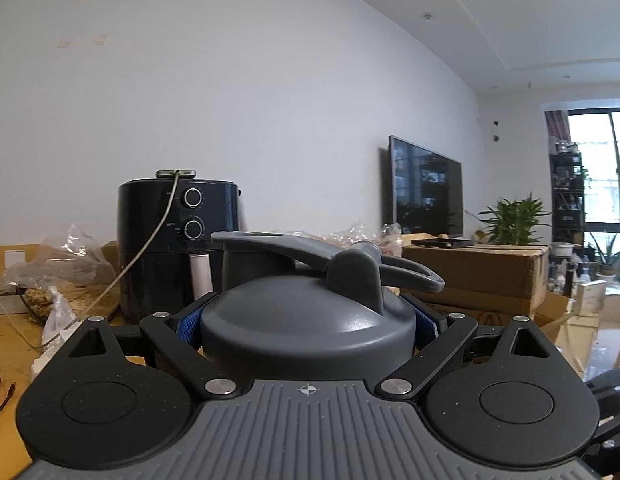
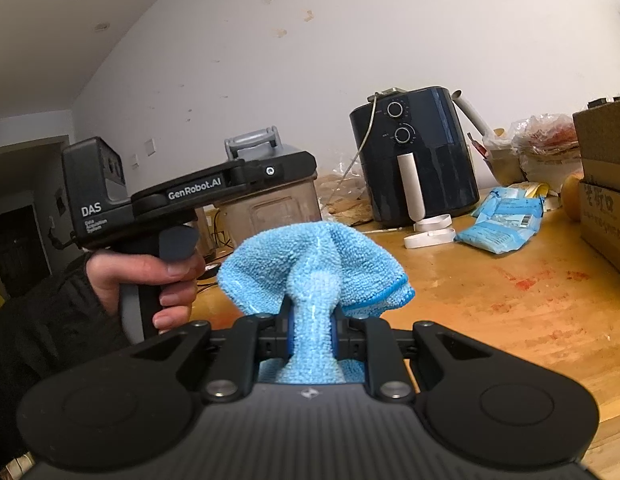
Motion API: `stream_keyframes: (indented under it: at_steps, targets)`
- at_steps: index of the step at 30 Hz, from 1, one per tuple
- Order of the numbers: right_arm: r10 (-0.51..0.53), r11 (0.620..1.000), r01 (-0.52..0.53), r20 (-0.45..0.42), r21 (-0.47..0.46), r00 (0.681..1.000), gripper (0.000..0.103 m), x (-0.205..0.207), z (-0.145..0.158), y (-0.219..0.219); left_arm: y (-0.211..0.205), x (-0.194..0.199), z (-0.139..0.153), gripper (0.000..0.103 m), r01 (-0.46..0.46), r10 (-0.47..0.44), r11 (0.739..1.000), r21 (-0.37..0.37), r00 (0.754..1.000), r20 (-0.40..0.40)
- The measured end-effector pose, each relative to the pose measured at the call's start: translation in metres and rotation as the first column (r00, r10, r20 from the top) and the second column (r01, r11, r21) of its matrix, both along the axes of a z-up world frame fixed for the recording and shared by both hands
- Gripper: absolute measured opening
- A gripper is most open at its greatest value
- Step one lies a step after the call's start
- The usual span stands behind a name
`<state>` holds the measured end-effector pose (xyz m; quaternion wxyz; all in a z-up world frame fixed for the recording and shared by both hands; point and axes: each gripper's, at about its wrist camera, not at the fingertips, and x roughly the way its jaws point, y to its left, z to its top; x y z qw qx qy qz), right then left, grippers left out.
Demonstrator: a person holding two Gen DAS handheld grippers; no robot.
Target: Clean container
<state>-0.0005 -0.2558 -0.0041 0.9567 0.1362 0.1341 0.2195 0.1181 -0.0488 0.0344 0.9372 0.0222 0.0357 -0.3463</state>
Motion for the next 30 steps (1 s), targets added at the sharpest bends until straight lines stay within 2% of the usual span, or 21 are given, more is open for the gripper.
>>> stream_keyframes:
  at_steps: [16, 23, 30]
  targets:
    - [0.003, 0.997, 0.001, 0.048, -0.071, 0.999, 0.012, -0.004, 0.004, 0.011, 0.011, 0.017, 0.0, 0.096, 0.151, -0.151, 0.989, 0.007, 0.989, -0.01]
    - [0.026, 0.996, -0.021, 0.057, -0.087, 0.998, 0.012, 0.0, 0.003, 0.015, 0.01, 0.017, -0.003, 0.096, 0.165, -0.166, 0.985, 0.044, 0.986, 0.011]
    - [0.049, 0.993, -0.042, 0.067, -0.108, 0.997, 0.012, 0.008, 0.004, 0.022, 0.009, 0.016, -0.003, 0.096, 0.163, -0.163, 0.986, 0.043, 0.987, 0.008]
